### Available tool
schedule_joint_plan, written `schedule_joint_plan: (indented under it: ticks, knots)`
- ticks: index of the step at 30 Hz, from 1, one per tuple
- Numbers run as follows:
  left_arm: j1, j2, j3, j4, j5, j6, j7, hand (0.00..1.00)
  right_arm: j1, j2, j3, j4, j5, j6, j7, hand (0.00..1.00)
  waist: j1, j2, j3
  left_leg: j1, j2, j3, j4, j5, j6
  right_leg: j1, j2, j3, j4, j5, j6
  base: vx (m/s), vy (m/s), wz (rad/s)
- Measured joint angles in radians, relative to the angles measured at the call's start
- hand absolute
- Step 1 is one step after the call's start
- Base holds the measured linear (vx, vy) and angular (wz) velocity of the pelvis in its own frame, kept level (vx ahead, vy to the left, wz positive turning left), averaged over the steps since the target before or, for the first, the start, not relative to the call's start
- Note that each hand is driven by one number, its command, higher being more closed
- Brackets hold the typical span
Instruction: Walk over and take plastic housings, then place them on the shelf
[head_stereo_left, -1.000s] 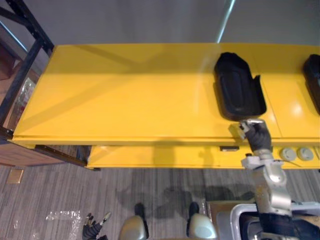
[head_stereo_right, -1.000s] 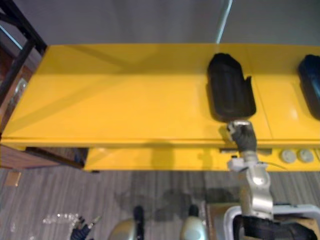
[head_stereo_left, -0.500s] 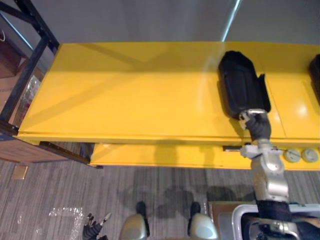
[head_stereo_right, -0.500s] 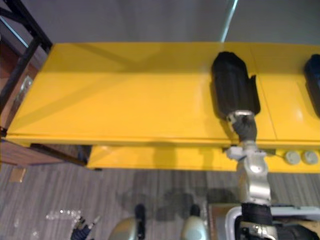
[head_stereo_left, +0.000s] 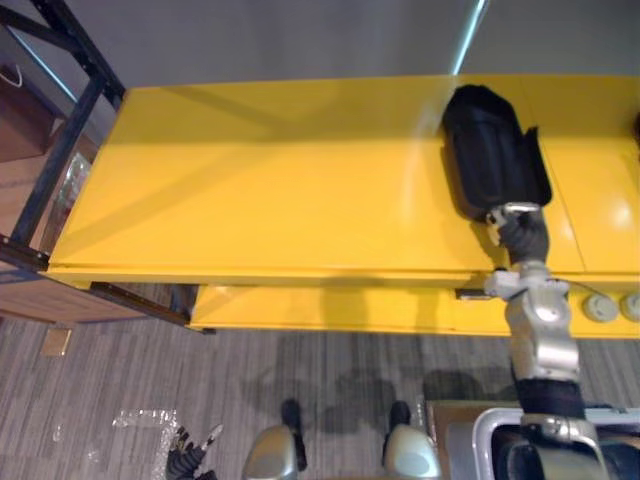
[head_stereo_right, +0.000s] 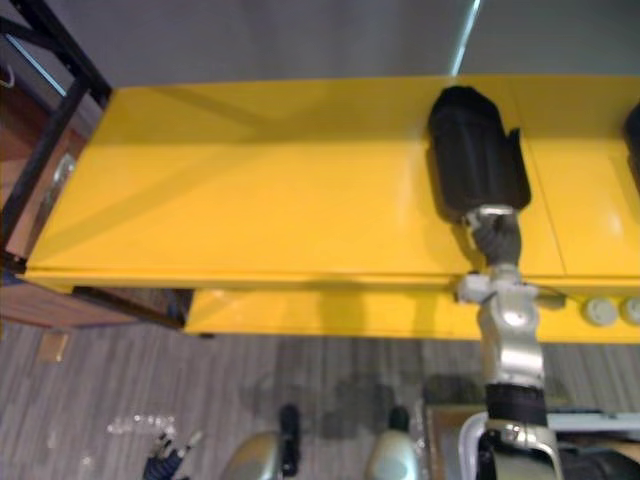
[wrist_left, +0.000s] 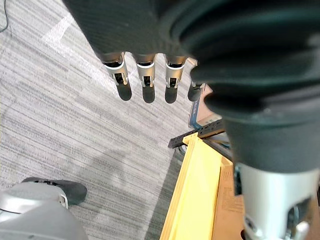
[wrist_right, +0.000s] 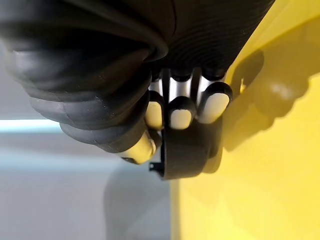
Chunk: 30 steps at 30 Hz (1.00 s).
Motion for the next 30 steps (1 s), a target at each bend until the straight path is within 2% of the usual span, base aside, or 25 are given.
schedule_joint_plan:
  ticks: [6,16,19,23,27,30]
  knots:
    - [-0.001,-0.001,-0.029,0.0,0.0,0.0,-0.001,0.0,-0.046,-0.018,-0.001,0.046,0.0,-0.008,-0.001,1.0,0.002,0.013,0.007,-0.002,-0.002,-0.006,0.001,0.001,0.002,0.0,-0.003,-0.007,0.007,-0.002,0.001,0.0,0.0,0.01]
    - [-0.003,-0.002,-0.031,-0.002,0.0,0.0,-0.009,0.0,-0.065,-0.024,0.004,0.075,0.0,-0.016,0.005,1.0,0.01,0.014,0.008,-0.015,0.0,-0.018,0.007,0.002,0.001,-0.008,-0.002,-0.015,0.014,-0.008,0.0,0.0,-0.003,0.04]
    - [-0.002,-0.002,-0.031,-0.006,0.001,0.0,-0.013,0.0,-0.017,-0.02,0.01,0.012,0.001,-0.016,0.025,1.0,0.01,0.014,0.008,-0.014,0.005,-0.017,0.005,0.002,0.001,-0.007,0.002,-0.015,0.011,-0.007,0.0,0.0,0.0,0.0]
    - [-0.002,-0.002,-0.03,-0.011,0.003,0.0,-0.016,0.0,0.12,0.009,0.012,-0.171,0.002,-0.016,0.072,1.0,0.01,0.01,0.008,-0.001,0.014,-0.003,-0.006,0.002,0.0,0.003,0.01,-0.008,-0.008,-0.003,-0.002,0.0,-0.005,-0.08]
    - [-0.002,-0.002,-0.029,-0.014,0.005,0.001,-0.017,0.0,0.213,0.034,0.03,-0.301,0.087,-0.014,0.149,1.0,-0.004,-0.011,-0.001,0.004,0.021,0.015,-0.015,0.0,-0.003,0.003,0.024,0.008,-0.033,0.009,-0.005,0.02,-0.002,-0.15]
    - [-0.002,-0.001,-0.028,-0.015,0.01,0.004,-0.017,0.0,0.267,0.06,0.038,-0.369,0.142,-0.015,0.203,1.0,-0.005,-0.041,-0.019,0.022,0.036,0.031,-0.018,-0.007,-0.011,0.026,0.037,0.016,-0.068,0.026,-0.008,0.03,-0.013,-0.15]
